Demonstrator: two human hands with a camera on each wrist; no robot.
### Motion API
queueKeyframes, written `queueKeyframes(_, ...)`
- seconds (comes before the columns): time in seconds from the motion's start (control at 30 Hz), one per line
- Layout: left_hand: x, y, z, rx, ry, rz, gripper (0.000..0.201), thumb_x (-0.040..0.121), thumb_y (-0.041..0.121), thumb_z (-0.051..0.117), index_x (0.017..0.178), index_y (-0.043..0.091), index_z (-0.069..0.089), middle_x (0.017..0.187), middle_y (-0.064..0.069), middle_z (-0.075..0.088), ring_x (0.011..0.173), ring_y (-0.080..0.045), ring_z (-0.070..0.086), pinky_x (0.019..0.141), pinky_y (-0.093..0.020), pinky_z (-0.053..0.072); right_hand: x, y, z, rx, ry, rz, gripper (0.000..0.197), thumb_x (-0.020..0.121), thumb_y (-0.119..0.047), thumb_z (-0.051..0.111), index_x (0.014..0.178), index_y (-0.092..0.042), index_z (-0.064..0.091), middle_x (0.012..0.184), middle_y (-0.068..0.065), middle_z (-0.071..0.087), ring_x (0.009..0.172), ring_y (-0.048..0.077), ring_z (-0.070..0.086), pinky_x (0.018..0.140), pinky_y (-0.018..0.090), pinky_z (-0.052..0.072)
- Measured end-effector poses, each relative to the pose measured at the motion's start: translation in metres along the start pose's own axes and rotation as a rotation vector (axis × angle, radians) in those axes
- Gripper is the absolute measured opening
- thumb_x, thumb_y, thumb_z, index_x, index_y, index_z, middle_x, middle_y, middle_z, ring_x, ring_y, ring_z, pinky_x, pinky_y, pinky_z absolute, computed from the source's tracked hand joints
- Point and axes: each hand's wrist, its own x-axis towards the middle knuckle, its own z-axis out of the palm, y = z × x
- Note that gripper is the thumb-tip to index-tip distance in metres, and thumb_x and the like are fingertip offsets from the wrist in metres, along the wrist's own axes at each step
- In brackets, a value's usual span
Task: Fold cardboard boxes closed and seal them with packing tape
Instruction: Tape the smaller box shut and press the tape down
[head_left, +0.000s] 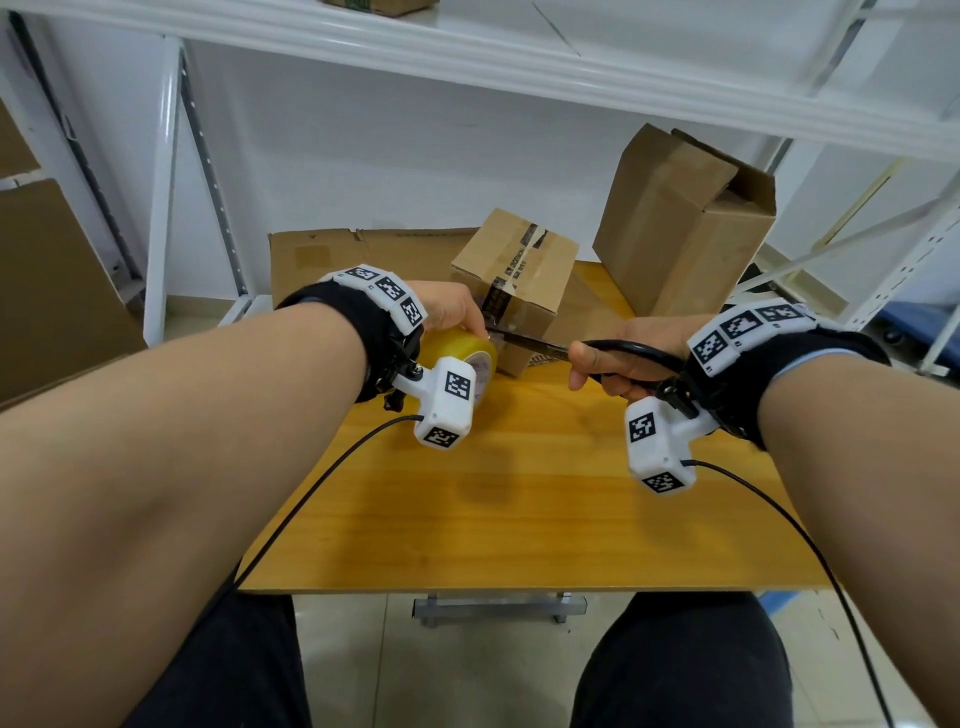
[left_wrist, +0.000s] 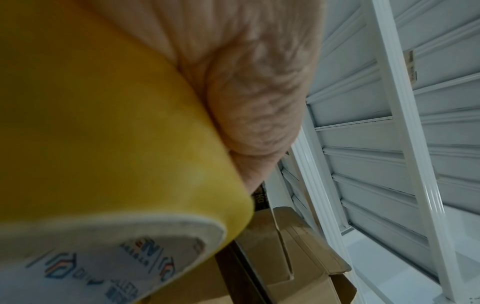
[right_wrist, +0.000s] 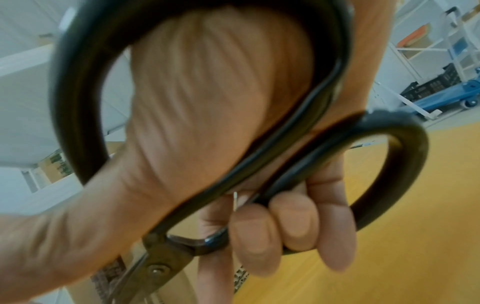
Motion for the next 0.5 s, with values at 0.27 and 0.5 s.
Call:
queueKeyframes(0.27, -0.0001, 0.0003, -0.0035, 0.097, -0.015, 0.021, 0.034, 0.097, 0.008, 0.053, 0.126, -0.008, 0.059, 0.079, -0.012, 0.058, 0.071, -0.027, 0.054, 0.090, -0.040, 0.045, 0.0013, 0.0015, -0.0018, -0.009, -0.018, 0.022, 0.110, 0.028, -0.107, 0.047, 0.101, -0.029, 0.070, 0.062, -0.007, 0.052, 0.058, 0.013, 0.049, 0.069, 0.030, 0.048)
queueKeyframes(0.5, -0.0032, 0.0037, 0.0012, 0.152, -0.044, 0.042, 0.035, 0.099, 0.004, 0.048, 0.131, -0.008, 0.055, 0.121, -0.024, 0.062, 0.110, -0.040, 0.059, 0.101, -0.042, 0.040, -0.0023, 0.0032, 0.0041, 0.013, -0.086, -0.005, 0.113, 0.029, -0.106, 0.049, 0.108, -0.028, 0.068, 0.070, -0.004, 0.055, 0.065, 0.014, 0.051, 0.065, 0.025, 0.045)
